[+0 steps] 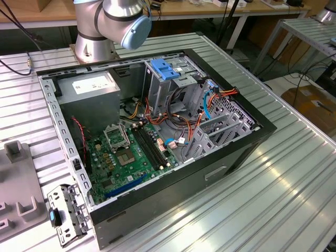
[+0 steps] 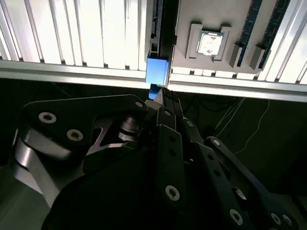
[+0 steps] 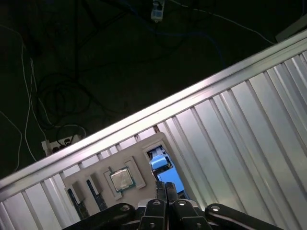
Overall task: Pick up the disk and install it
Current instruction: 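Pick up the disk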
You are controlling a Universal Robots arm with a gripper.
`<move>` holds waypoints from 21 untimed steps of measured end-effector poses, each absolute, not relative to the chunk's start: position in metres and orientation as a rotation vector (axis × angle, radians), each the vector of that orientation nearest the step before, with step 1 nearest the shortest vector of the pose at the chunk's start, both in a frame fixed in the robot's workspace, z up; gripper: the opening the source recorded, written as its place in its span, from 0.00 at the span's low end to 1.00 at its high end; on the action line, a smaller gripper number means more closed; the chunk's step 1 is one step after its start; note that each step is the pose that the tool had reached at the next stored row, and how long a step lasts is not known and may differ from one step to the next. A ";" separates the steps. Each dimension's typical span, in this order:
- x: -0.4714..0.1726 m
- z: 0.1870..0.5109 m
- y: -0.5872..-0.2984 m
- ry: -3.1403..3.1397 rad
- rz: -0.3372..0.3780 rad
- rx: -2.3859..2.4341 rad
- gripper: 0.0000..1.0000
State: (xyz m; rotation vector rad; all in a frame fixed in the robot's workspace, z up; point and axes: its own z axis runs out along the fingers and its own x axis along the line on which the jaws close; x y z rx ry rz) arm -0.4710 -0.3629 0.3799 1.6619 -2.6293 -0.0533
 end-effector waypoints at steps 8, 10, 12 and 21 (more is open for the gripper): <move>-0.471 0.378 -0.359 -2.602 0.006 1.794 0.14; -0.471 0.377 -0.357 -2.606 0.019 1.807 0.14; -0.471 0.375 -0.357 -2.593 0.025 1.837 0.14; -0.474 0.365 -0.360 -2.477 0.018 1.994 0.21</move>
